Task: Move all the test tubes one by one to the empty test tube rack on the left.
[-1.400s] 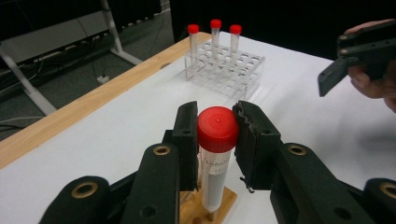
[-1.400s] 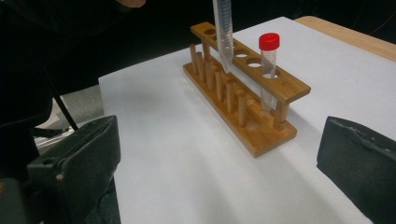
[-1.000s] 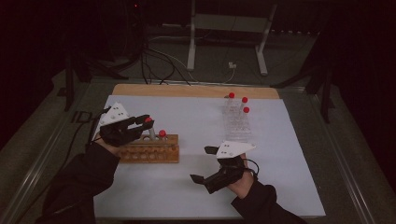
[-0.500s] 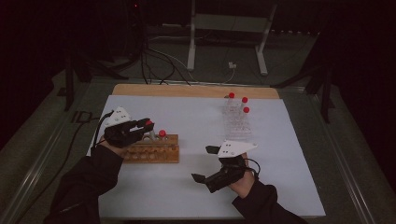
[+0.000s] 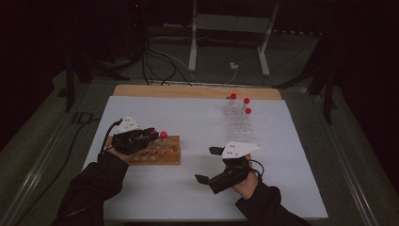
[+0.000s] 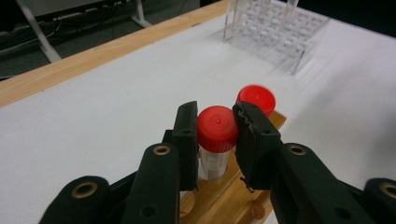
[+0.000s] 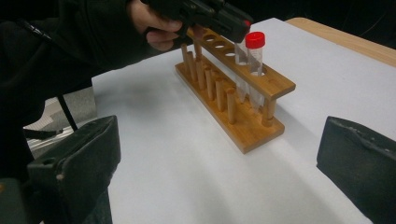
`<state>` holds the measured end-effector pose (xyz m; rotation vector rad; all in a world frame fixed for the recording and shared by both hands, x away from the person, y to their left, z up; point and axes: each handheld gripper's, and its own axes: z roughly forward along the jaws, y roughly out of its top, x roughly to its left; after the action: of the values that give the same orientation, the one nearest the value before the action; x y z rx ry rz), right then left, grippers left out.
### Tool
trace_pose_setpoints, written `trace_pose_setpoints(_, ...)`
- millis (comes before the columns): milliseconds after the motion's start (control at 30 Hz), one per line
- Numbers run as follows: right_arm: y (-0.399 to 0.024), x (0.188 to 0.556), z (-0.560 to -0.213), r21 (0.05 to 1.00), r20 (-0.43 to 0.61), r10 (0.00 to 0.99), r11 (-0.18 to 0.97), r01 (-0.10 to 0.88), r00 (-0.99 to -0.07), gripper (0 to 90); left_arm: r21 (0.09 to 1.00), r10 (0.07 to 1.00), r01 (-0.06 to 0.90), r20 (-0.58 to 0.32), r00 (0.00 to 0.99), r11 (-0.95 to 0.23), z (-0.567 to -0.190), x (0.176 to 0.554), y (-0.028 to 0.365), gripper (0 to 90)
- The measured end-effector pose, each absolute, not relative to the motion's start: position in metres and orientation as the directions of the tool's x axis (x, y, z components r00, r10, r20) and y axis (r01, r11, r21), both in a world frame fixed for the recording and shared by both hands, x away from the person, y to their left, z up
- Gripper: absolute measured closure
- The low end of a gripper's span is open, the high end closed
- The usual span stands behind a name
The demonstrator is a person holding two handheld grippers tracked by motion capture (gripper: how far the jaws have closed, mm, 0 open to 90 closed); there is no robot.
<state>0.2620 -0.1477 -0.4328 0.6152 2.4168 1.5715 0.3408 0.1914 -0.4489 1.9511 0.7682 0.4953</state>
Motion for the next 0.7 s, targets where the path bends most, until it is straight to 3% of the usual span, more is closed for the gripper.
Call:
trace_pose_setpoints(400,-0.157,0.267,-0.428,0.911,0.055,0.462,0.339,0.234,-0.885,0.0,0.879,0.678,0.289,0.052,0.734,-0.380,-0.447,0.339,0.191,70.4)
trace_pose_setpoints(700,-0.188,0.286,-0.412,0.931,0.035,0.549,0.285,0.227,-0.835,0.0,0.899,0.654,0.280,0.009,0.757,-0.337,-0.432,0.323,0.198,36.4)
